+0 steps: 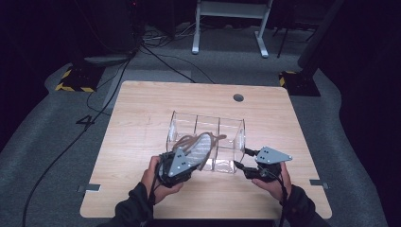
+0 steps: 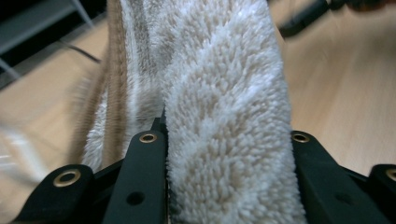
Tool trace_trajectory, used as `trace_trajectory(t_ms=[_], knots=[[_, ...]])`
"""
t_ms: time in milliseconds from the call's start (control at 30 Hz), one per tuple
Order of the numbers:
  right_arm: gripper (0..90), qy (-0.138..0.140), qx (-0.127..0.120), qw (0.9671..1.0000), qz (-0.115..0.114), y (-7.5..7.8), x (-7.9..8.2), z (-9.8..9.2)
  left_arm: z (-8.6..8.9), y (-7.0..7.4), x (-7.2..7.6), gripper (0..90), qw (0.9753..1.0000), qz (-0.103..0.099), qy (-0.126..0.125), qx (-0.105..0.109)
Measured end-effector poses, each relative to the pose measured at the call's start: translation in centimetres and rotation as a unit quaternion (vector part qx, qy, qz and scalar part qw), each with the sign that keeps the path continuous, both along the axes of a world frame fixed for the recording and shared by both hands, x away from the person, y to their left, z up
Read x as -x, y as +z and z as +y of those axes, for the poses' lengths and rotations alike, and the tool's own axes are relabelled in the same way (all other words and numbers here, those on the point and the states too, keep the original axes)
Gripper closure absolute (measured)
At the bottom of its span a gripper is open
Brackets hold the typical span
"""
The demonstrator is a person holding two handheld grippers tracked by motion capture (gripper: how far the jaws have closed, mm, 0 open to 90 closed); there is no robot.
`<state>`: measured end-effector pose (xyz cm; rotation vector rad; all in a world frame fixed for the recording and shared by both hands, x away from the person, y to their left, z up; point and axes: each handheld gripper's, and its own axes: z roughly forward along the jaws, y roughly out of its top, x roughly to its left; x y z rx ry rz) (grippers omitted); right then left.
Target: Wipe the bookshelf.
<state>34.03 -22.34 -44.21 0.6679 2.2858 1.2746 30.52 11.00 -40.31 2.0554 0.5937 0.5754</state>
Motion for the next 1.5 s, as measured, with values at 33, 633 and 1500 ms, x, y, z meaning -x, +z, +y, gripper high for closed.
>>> trace_trajectory(t_ms=[33, 633, 1500], knots=[[42.1, 0.000, 0.000, 1.0000, 0.000, 0.0, 0.0, 0.0, 0.4, 0.3, -0.2, 65.9, 0.9999, -0.003, 0.006, 0.009], [41.2, -0.001, -0.001, 1.0000, 0.001, -0.2, -0.1, -0.1, 0.3, -5.2, -3.3, 66.8, 0.9952, 0.055, 0.048, -0.065], [41.5, -0.010, -0.002, 0.9999, 0.002, -0.1, -0.1, -0.2, -2.2, 0.9, -0.4, 65.9, 0.9989, 0.016, -0.015, 0.042]])
